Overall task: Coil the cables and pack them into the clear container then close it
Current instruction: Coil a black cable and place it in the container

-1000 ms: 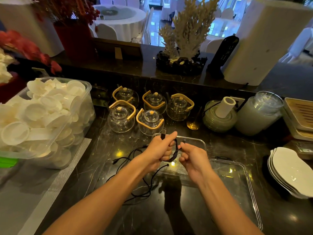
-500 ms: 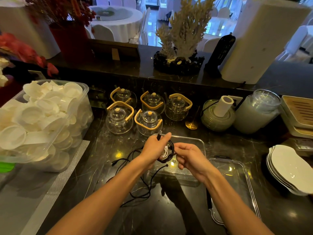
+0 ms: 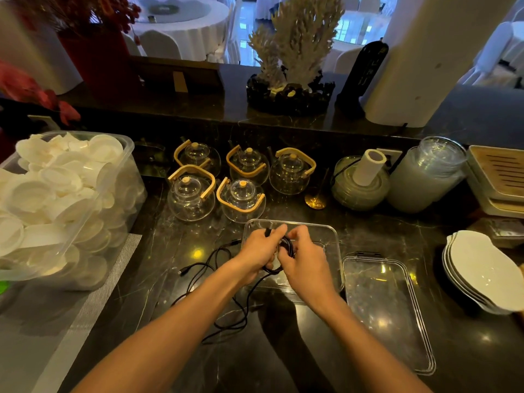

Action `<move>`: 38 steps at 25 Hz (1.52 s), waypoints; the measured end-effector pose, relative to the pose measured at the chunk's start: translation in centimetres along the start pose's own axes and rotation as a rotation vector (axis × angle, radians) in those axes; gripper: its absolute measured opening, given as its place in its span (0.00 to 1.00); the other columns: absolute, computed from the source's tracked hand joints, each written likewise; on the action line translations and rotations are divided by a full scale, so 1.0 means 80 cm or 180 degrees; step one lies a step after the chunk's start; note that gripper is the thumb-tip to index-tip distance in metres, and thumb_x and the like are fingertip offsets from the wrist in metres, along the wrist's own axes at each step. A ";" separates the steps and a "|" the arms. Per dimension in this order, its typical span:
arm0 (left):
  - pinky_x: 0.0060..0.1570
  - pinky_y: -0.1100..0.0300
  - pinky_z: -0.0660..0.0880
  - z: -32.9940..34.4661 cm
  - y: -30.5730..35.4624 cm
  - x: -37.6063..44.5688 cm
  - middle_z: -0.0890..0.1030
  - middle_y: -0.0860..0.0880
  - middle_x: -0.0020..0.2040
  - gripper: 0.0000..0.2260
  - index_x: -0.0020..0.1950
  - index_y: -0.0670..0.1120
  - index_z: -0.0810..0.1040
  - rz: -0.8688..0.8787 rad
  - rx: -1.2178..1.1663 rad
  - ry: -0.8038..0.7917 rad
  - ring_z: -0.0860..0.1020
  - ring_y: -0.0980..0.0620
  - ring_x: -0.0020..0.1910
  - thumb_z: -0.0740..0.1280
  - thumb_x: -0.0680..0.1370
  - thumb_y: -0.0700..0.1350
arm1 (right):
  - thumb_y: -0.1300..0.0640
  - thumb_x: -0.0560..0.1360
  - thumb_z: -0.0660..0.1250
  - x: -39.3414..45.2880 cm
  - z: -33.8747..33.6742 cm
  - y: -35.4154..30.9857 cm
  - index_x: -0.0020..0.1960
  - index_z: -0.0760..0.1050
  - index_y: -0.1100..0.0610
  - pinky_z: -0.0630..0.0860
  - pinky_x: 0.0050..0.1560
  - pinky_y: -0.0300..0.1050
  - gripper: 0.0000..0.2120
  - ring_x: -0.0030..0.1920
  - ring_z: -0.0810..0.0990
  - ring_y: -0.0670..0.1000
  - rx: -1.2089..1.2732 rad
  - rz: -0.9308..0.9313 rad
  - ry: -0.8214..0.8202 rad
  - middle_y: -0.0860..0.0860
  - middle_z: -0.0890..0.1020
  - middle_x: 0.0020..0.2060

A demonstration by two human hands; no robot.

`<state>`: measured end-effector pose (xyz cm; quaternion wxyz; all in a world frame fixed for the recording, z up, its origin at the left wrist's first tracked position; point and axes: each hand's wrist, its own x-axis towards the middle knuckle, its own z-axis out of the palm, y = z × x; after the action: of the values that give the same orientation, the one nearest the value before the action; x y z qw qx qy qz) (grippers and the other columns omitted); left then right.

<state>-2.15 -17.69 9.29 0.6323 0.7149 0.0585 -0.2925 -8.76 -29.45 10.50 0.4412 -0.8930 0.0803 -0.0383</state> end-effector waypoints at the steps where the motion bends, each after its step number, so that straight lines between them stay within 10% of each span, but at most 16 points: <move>1: 0.25 0.61 0.65 0.003 -0.001 0.003 0.71 0.51 0.29 0.17 0.45 0.46 0.78 -0.0055 -0.0025 -0.0008 0.68 0.55 0.26 0.63 0.81 0.58 | 0.55 0.80 0.67 -0.001 0.000 0.006 0.57 0.70 0.50 0.77 0.32 0.47 0.08 0.34 0.80 0.47 -0.0504 -0.0302 0.0078 0.47 0.81 0.37; 4: 0.25 0.63 0.63 0.013 -0.002 0.010 0.67 0.51 0.29 0.16 0.41 0.46 0.74 -0.0260 -0.0389 -0.0086 0.65 0.55 0.25 0.62 0.83 0.55 | 0.52 0.82 0.65 -0.001 -0.001 0.025 0.55 0.74 0.50 0.76 0.34 0.48 0.04 0.37 0.81 0.49 -0.1065 -0.0754 0.0427 0.46 0.82 0.40; 9: 0.29 0.59 0.65 0.031 -0.010 0.029 0.69 0.52 0.28 0.19 0.40 0.47 0.76 0.0067 0.0362 0.0107 0.68 0.54 0.26 0.61 0.82 0.60 | 0.51 0.82 0.66 0.001 0.000 0.043 0.55 0.78 0.42 0.81 0.41 0.51 0.05 0.43 0.83 0.47 0.0765 0.0080 0.0509 0.40 0.83 0.48; 14: 0.29 0.61 0.64 0.049 -0.020 0.056 0.68 0.53 0.28 0.21 0.37 0.50 0.77 -0.0105 0.0342 -0.0214 0.67 0.55 0.27 0.61 0.81 0.62 | 0.59 0.82 0.68 0.016 -0.014 0.059 0.57 0.77 0.54 0.80 0.29 0.47 0.04 0.30 0.80 0.51 0.2466 0.1183 0.0473 0.53 0.85 0.46; 20: 0.31 0.60 0.66 0.056 -0.029 0.107 0.69 0.48 0.31 0.07 0.38 0.45 0.72 -0.0899 -0.0604 -0.0665 0.68 0.53 0.28 0.63 0.77 0.40 | 0.60 0.81 0.68 0.062 -0.003 0.124 0.56 0.75 0.57 0.75 0.25 0.41 0.05 0.24 0.76 0.47 0.1496 0.1622 0.0305 0.57 0.81 0.34; 27: 0.46 0.52 0.75 0.057 -0.049 0.134 0.83 0.39 0.46 0.08 0.49 0.38 0.80 -0.0036 0.2256 -0.0203 0.81 0.41 0.47 0.61 0.78 0.35 | 0.62 0.81 0.68 0.089 0.045 0.167 0.48 0.75 0.56 0.85 0.35 0.58 0.04 0.23 0.78 0.47 0.1165 0.1960 0.0223 0.57 0.81 0.37; 38: 0.57 0.50 0.76 0.078 -0.060 0.144 0.75 0.38 0.62 0.14 0.65 0.37 0.74 0.0982 0.4770 -0.0272 0.79 0.40 0.58 0.65 0.79 0.37 | 0.65 0.79 0.67 0.105 0.056 0.177 0.47 0.72 0.54 0.86 0.38 0.57 0.07 0.35 0.87 0.56 0.0632 0.2444 0.0429 0.57 0.84 0.43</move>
<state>3.01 -25.91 -0.72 0.0139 0.9408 -0.2805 -0.1898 -1.41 -35.87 -3.51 0.5013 -0.7466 0.4327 0.0633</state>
